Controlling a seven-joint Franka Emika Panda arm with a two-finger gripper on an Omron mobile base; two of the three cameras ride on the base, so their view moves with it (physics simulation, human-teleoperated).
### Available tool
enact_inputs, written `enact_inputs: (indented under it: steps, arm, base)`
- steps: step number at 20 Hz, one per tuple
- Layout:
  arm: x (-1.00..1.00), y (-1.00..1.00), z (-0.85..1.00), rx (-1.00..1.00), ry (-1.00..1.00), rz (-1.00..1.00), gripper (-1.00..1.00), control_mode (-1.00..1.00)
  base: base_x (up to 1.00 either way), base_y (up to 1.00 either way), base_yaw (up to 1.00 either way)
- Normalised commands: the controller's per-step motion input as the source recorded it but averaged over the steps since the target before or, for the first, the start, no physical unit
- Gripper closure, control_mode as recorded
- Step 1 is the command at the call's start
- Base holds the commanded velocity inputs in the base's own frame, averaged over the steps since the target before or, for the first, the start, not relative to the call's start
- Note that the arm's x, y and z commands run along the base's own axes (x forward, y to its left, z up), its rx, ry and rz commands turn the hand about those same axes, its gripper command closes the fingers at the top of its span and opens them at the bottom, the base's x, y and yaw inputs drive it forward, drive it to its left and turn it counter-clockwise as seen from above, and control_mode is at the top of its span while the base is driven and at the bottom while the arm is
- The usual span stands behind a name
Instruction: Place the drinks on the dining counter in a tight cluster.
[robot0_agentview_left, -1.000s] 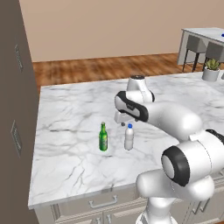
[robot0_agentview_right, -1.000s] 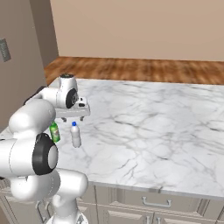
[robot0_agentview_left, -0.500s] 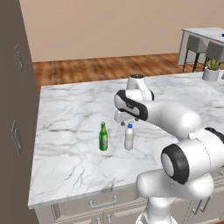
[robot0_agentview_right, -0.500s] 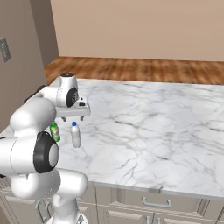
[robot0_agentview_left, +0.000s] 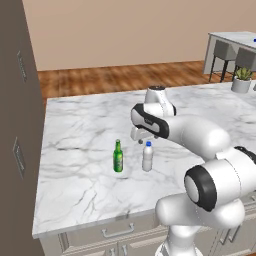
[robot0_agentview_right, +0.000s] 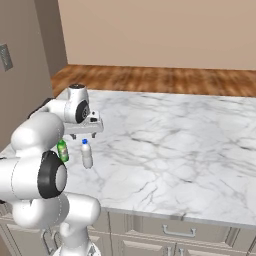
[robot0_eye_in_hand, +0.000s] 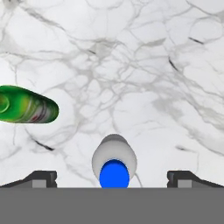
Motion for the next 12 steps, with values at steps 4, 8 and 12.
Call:
enact_inputs:
  steps: [4, 8, 12]
  arm:
    - [0.00, 0.00, -0.11, 0.00, 0.00, 0.00, -1.00, -1.00]
    - [0.00, 0.00, -0.12, 0.00, 0.00, 0.00, -1.00, -1.00]
    - [0.00, 0.00, -0.09, 0.00, 0.00, 0.00, -1.00, -1.00]
  base:
    - [0.00, 0.00, 0.00]
    - [0.00, 0.00, 0.00]
    - [0.00, 0.00, 0.00]
